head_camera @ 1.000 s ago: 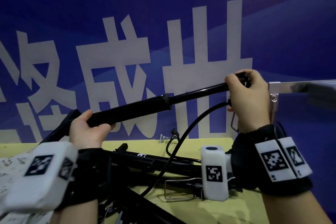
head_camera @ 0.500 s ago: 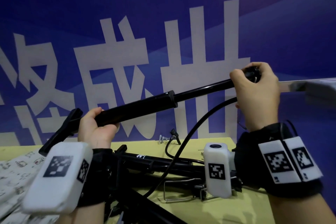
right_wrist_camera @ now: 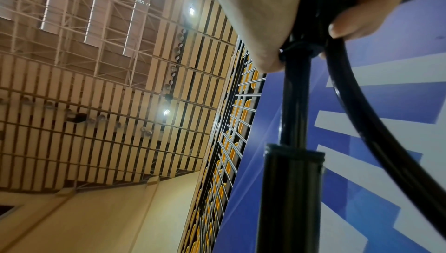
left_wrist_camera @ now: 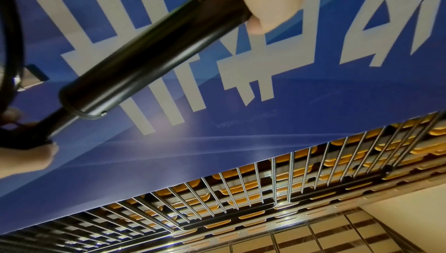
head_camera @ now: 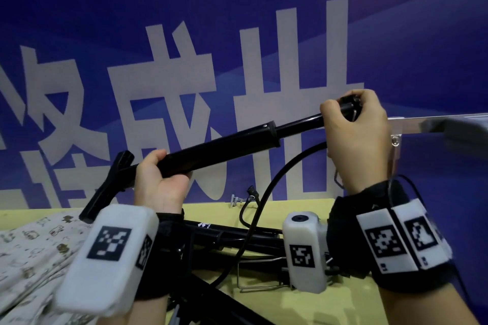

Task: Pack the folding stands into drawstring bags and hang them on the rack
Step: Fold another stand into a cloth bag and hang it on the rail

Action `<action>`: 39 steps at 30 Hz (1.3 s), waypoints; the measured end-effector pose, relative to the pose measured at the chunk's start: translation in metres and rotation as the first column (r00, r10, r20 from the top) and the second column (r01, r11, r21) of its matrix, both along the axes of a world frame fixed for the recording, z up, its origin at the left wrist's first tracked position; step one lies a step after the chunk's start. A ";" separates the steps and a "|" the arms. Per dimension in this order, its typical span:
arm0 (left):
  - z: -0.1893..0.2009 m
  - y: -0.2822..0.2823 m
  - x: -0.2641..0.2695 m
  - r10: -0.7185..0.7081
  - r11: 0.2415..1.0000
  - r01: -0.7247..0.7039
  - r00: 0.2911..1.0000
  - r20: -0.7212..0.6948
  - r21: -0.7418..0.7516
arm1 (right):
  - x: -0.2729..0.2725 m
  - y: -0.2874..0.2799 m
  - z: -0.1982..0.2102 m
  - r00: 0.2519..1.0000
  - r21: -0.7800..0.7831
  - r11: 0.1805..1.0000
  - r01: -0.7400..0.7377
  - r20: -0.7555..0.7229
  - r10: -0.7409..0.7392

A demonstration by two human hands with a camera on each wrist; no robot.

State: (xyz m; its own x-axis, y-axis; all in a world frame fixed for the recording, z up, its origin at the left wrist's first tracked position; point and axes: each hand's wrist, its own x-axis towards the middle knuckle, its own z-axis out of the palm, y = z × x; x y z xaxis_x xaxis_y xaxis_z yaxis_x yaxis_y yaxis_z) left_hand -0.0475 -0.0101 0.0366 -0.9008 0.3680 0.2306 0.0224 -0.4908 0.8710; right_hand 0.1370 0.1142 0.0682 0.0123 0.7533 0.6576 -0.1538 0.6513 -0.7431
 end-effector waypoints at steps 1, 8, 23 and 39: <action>-0.003 0.006 -0.001 0.011 0.999 -0.012 1.000 0.028 0.030 | 0.000 0.000 0.000 1.000 0.020 1.000 0.008 0.018 -0.008; 0.002 0.023 0.015 0.086 0.995 -0.081 0.991 0.100 -0.054 | -0.009 -0.010 -0.001 0.996 0.061 0.998 0.021 0.084 -0.026; 0.008 0.014 0.024 -0.131 0.974 0.096 0.977 0.167 0.205 | -0.022 -0.024 -0.006 0.985 0.043 0.989 -0.141 0.106 0.136; 0.024 0.018 0.048 -0.575 0.810 0.451 0.737 0.355 0.375 | 0.002 0.001 0.001 0.916 -0.063 0.930 -0.362 -0.207 0.343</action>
State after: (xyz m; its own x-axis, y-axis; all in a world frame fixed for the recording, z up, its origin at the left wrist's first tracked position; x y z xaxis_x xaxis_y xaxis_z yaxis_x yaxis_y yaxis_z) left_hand 0.0009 0.0083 0.0606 -0.6136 0.7895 0.0153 -0.6435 -0.5111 0.5698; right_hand 0.1387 0.1152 0.0689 -0.1486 0.7919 0.5923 -0.5041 0.4546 -0.7343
